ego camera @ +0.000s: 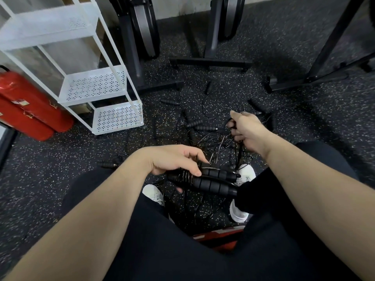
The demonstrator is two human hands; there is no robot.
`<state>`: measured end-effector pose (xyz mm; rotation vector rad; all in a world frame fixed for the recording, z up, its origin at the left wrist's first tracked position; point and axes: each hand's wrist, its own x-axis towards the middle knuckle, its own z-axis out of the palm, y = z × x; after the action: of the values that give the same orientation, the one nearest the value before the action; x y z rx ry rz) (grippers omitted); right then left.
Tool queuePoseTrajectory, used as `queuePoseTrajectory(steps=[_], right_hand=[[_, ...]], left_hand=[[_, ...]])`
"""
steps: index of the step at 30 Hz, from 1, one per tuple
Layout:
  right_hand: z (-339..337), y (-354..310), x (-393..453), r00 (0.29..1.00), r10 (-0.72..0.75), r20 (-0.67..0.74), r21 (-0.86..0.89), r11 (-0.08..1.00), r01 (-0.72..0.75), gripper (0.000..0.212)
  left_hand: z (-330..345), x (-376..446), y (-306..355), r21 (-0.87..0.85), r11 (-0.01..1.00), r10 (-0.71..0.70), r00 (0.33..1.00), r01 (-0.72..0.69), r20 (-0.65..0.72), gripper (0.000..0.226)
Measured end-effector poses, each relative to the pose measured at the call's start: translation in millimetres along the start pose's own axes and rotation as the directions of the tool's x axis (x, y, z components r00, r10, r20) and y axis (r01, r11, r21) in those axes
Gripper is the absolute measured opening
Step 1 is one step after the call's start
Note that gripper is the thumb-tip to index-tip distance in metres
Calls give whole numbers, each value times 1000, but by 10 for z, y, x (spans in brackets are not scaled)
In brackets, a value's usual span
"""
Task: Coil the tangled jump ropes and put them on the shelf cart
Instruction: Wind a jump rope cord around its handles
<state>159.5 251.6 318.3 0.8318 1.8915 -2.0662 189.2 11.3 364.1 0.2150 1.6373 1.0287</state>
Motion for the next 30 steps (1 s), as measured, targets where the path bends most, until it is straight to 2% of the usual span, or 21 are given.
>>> queuePoseTrajectory(steps=[3, 6, 9, 13, 17, 20, 22, 24, 27, 28, 30], right_hand=[[68, -49, -104, 984, -172, 37, -230, 957, 176, 21], [151, -67, -198, 935, -342, 96, -361, 863, 353, 29], [205, -97, -310, 886, -446, 122, -451, 770, 450, 30], [254, -181, -448, 834, -540, 118, -455, 717, 528, 30], [349, -196, -638, 776, -589, 227, -484, 623, 615, 29], [404, -194, -757, 739, -579, 344, -508, 547, 665, 27], [423, -201, -793, 733, -564, 380, -505, 537, 676, 27], [439, -210, -817, 720, -569, 397, -490, 532, 691, 26], [437, -236, -803, 689, -624, 368, -426, 546, 722, 23], [421, -244, -774, 691, -631, 353, -394, 570, 721, 21], [379, -250, -697, 736, -579, 351, -332, 658, 676, 21]], left_hand=[[41, 49, -14, 210, 976, -55, 998, 62, -39, 22], [71, 99, -36, 402, 903, -108, 987, 148, -120, 35], [57, 132, -56, 402, 896, -118, 973, 191, -199, 56], [26, 191, -62, 346, 922, -91, 965, 174, -245, 92], [22, 253, -82, 405, 890, -118, 964, 208, -237, 64], [-25, 300, -132, 403, 877, -130, 938, 260, -323, 61], [-76, 317, -162, 356, 894, -106, 901, 272, -421, 60], [-141, 335, -189, 303, 921, -42, 836, 245, -547, 58], [-260, 355, -224, 317, 932, 123, 665, 178, -736, 67], [-300, 359, -244, 297, 946, 159, 612, 130, -775, 69], [-369, 344, -266, 178, 983, 171, 546, -40, -820, 70]])
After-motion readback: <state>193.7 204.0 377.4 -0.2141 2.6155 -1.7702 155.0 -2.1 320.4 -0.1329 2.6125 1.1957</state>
